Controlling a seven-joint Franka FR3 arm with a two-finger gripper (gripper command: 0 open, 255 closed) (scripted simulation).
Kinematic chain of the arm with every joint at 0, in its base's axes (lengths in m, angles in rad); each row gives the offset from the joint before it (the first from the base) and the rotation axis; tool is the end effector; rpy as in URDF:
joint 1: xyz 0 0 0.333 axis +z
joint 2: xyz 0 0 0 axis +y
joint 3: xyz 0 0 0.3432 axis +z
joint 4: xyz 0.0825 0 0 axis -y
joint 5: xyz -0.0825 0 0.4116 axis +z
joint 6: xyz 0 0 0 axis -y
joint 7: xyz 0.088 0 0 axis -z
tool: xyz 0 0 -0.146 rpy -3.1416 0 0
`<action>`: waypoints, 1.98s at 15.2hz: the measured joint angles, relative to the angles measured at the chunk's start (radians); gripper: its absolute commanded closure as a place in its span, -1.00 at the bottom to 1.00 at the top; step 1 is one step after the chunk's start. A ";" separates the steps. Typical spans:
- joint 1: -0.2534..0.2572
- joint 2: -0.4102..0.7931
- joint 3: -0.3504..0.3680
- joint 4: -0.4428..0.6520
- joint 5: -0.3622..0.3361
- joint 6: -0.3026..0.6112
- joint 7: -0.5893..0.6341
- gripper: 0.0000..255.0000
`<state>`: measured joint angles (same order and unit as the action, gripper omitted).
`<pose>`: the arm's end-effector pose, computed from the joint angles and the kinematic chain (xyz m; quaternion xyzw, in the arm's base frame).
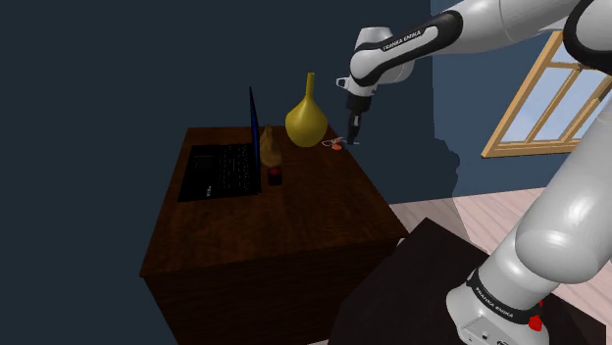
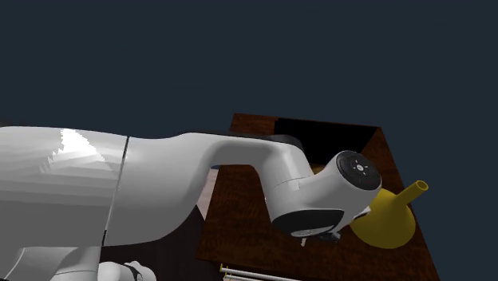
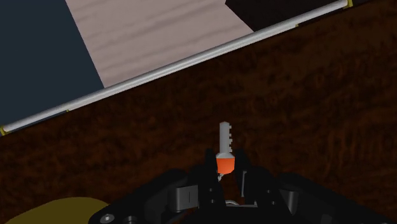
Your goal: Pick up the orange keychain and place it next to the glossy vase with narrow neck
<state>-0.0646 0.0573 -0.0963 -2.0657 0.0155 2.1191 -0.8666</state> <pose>0.5759 -0.0919 0.3791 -0.9398 -0.3418 -0.0003 0.0042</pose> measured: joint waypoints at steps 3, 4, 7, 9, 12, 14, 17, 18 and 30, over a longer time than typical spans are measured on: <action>0.000 0.017 0.000 -0.021 0.002 0.038 -0.002 1.00; 0.000 0.023 0.000 -0.028 0.003 0.051 -0.002 1.00; -0.001 0.046 0.000 -0.047 0.006 0.093 -0.005 1.00; -0.001 0.056 0.001 -0.060 0.008 0.115 -0.006 1.00; -0.001 0.078 0.001 -0.076 0.011 0.153 -0.009 1.00; -0.003 0.092 0.001 -0.086 0.014 0.177 -0.013 1.00; -0.003 0.116 0.002 -0.100 0.017 0.215 -0.014 1.00; -0.003 0.127 0.003 -0.104 0.019 0.229 -0.015 1.00; -0.004 0.171 0.005 -0.115 0.027 0.286 -0.020 -1.00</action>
<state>-0.0686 0.2285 -0.0913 -2.1811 0.0421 2.4051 -0.8866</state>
